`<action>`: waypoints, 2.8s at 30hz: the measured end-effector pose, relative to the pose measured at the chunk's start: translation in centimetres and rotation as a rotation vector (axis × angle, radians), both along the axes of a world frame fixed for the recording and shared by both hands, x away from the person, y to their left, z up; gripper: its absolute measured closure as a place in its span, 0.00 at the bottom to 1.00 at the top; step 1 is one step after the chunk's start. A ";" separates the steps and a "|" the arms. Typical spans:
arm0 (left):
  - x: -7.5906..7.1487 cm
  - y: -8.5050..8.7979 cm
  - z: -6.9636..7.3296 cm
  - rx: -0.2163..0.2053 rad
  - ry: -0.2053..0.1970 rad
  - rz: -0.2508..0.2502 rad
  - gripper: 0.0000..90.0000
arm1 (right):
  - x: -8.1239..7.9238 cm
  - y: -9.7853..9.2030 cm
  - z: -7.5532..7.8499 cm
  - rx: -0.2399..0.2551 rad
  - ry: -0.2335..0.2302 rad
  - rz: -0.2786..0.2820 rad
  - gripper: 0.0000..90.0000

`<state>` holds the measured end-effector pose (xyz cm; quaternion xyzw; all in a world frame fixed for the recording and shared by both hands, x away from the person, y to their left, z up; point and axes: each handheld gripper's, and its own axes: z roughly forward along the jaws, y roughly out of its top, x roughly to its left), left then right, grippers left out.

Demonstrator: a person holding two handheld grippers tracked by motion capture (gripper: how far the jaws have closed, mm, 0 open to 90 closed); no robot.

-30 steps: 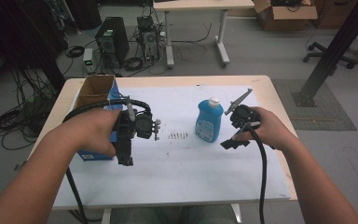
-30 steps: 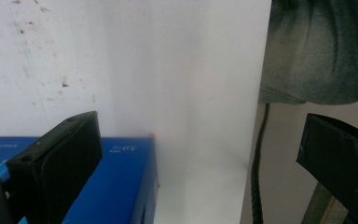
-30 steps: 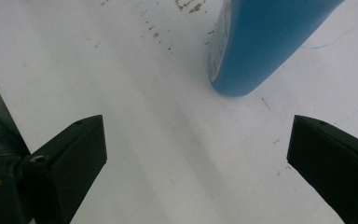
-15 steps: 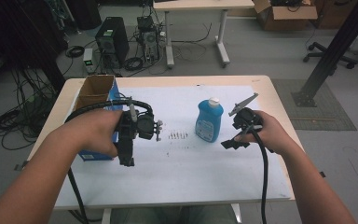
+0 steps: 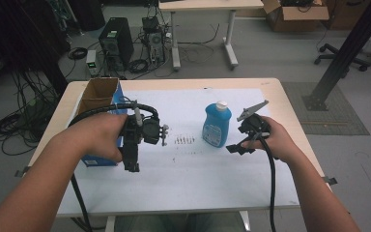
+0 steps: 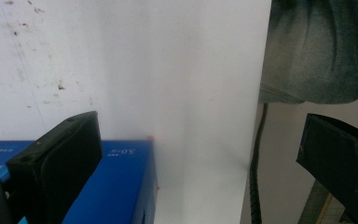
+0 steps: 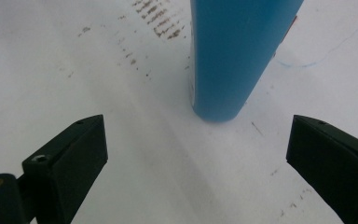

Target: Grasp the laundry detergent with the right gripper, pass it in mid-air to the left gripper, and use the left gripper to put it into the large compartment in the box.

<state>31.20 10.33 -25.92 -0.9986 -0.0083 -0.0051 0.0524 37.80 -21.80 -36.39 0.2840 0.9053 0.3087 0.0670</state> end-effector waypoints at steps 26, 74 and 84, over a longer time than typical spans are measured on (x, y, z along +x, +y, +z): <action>0.0 0.1 -1.1 -0.017 0.023 0.001 0.00 | 1.1 0.7 -2.5 0.195 -0.131 -0.022 0.04; -0.9 -0.3 -1.1 -0.013 0.014 -0.026 0.00 | 2.4 2.9 -5.6 0.330 -0.263 -0.118 0.04; -1.0 -0.3 -1.0 -0.011 0.012 -0.026 0.00 | 2.3 3.1 -5.9 0.344 -0.286 -0.145 0.13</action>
